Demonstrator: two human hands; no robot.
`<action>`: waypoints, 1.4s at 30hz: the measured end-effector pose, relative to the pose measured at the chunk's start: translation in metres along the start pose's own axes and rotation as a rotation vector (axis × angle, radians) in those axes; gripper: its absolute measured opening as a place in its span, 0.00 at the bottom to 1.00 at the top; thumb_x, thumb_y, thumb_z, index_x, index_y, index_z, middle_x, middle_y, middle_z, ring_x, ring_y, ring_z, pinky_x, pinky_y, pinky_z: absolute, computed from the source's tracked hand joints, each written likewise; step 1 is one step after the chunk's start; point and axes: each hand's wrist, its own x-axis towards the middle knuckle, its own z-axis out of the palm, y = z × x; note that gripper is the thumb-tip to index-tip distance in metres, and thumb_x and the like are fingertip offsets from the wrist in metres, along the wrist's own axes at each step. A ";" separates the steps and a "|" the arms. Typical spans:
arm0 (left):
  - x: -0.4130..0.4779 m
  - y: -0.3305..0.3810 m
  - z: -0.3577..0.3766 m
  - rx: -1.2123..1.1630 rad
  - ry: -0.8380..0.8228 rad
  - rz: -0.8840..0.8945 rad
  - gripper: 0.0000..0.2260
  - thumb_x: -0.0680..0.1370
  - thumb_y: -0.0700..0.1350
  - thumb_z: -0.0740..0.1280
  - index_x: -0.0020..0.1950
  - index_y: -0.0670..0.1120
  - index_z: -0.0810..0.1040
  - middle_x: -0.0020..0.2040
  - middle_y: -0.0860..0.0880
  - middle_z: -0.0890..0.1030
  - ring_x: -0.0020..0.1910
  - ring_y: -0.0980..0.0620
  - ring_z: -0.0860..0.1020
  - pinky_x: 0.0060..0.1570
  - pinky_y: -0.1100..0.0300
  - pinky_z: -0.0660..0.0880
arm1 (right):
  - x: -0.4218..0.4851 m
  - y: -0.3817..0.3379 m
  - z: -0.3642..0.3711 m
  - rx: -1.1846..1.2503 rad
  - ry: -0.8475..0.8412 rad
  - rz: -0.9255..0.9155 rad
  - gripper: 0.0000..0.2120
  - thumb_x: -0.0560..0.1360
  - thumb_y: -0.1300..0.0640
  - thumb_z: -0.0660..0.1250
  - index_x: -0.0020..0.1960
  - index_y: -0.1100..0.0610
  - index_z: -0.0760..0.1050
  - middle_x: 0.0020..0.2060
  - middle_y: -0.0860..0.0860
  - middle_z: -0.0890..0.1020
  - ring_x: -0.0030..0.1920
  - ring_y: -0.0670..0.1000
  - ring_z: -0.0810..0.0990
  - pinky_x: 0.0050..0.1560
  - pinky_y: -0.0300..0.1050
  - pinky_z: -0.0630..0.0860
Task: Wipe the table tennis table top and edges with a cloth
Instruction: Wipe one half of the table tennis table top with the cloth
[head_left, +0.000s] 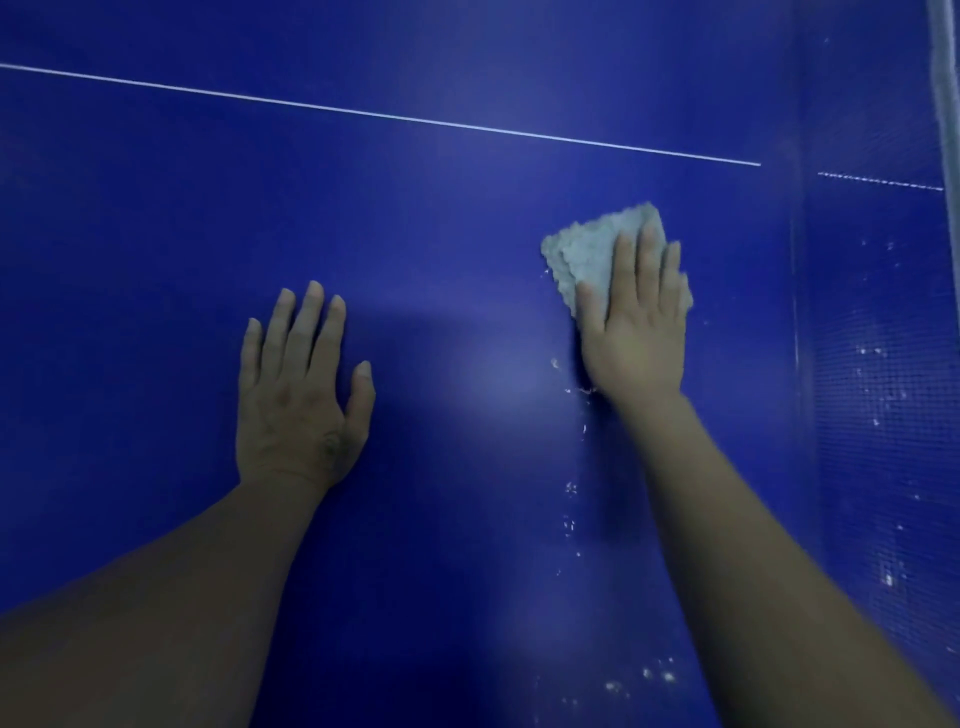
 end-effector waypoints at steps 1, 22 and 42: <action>0.000 0.000 0.000 -0.001 0.001 0.000 0.30 0.87 0.56 0.53 0.88 0.44 0.58 0.88 0.46 0.56 0.88 0.45 0.51 0.85 0.39 0.51 | -0.025 -0.003 0.004 -0.007 0.013 0.022 0.34 0.87 0.38 0.44 0.88 0.53 0.45 0.87 0.52 0.46 0.87 0.58 0.43 0.85 0.61 0.44; -0.005 0.005 -0.004 -0.009 0.058 0.019 0.28 0.88 0.56 0.54 0.87 0.44 0.60 0.87 0.45 0.60 0.88 0.45 0.54 0.86 0.41 0.50 | -0.136 -0.032 0.024 -0.051 0.042 -0.377 0.30 0.88 0.46 0.52 0.87 0.55 0.53 0.86 0.58 0.51 0.86 0.61 0.47 0.84 0.64 0.50; -0.049 0.095 0.012 0.026 -0.014 -0.253 0.33 0.87 0.60 0.52 0.88 0.44 0.53 0.89 0.41 0.50 0.88 0.40 0.47 0.85 0.37 0.48 | -0.180 0.040 -0.001 -0.062 -0.077 -0.395 0.33 0.86 0.51 0.57 0.87 0.55 0.51 0.87 0.56 0.49 0.87 0.60 0.46 0.84 0.66 0.52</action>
